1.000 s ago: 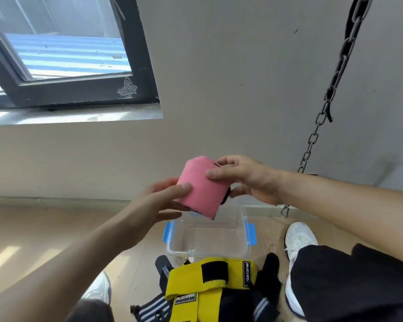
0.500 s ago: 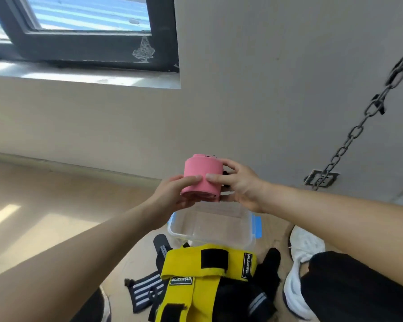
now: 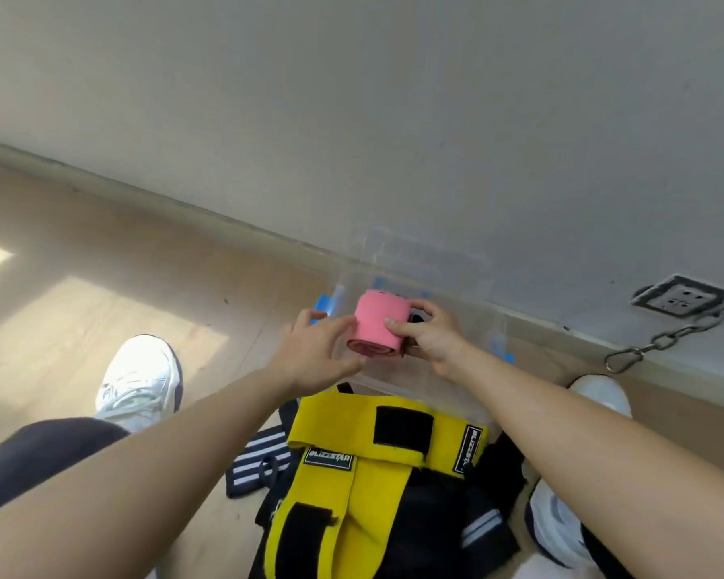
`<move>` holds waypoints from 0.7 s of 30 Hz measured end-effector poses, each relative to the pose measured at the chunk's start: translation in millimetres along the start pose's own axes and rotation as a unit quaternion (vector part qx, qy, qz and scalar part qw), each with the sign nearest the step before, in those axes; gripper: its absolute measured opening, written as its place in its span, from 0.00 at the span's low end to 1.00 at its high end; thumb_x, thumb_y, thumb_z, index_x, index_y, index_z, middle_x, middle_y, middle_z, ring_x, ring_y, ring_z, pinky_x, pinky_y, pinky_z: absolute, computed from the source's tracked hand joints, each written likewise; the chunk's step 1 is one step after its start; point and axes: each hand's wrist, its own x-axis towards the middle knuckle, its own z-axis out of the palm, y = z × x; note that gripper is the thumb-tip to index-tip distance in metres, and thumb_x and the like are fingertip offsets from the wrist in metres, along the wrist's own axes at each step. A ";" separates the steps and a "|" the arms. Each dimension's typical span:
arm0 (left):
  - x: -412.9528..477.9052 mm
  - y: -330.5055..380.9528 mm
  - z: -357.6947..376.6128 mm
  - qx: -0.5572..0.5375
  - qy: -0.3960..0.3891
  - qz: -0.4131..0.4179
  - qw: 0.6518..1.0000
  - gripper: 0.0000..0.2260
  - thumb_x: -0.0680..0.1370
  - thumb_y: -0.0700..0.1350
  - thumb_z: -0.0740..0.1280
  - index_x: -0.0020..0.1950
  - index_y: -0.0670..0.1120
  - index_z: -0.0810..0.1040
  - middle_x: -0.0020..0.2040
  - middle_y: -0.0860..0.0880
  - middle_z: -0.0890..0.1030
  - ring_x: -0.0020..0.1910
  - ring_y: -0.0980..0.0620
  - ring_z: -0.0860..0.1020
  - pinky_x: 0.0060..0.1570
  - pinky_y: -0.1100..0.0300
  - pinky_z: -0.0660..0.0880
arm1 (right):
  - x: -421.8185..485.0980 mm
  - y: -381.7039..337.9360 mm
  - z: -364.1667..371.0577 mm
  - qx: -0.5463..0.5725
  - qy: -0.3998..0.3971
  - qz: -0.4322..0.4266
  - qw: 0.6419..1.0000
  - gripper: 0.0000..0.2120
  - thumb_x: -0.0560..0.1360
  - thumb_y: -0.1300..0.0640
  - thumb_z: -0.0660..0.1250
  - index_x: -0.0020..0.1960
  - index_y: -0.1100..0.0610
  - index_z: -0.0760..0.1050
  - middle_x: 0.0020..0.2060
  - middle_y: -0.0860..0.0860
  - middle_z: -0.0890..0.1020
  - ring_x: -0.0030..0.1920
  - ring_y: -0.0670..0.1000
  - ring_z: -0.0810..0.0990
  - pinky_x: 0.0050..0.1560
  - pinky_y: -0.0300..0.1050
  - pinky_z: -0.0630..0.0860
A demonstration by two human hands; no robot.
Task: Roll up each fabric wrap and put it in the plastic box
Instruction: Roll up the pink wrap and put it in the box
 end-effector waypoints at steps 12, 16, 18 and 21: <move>-6.4 -47.3 55.2 -0.006 0.143 0.114 0.983 0.25 0.77 0.69 0.61 0.52 0.52 0.87 0.58 0.55 0.83 0.81 0.50 0.58 0.71 0.49 0.70 | 45.9 42.6 7.7 -0.170 0.048 -0.095 0.980 0.19 0.67 0.65 0.79 0.52 0.51 0.79 0.57 0.54 0.81 0.56 0.55 0.80 0.57 0.55 0.80; -8.5 -43.2 53.4 -0.017 0.142 0.109 0.984 0.25 0.77 0.69 0.60 0.53 0.52 0.87 0.59 0.54 0.83 0.81 0.50 0.58 0.70 0.46 0.72 | 28.8 37.3 4.1 -0.293 -0.036 -0.205 0.933 0.21 0.68 0.66 0.77 0.58 0.54 0.77 0.59 0.56 0.75 0.58 0.55 0.79 0.58 0.48 0.78; -9.7 -41.1 53.6 -0.017 0.145 0.105 0.984 0.25 0.77 0.69 0.59 0.53 0.52 0.86 0.59 0.54 0.83 0.81 0.51 0.58 0.69 0.46 0.73 | 28.1 36.3 2.8 -0.349 -0.103 -0.209 0.908 0.25 0.70 0.65 0.77 0.66 0.55 0.77 0.61 0.56 0.72 0.60 0.55 0.78 0.62 0.41 0.74; -10.8 -40.5 56.0 -0.019 0.146 0.102 0.984 0.25 0.77 0.68 0.59 0.53 0.52 0.86 0.59 0.55 0.83 0.82 0.52 0.56 0.70 0.45 0.72 | 33.0 33.2 -4.2 -0.486 -0.149 -0.202 0.837 0.33 0.72 0.57 0.77 0.75 0.53 0.71 0.67 0.54 0.70 0.67 0.52 0.71 0.67 0.38 0.64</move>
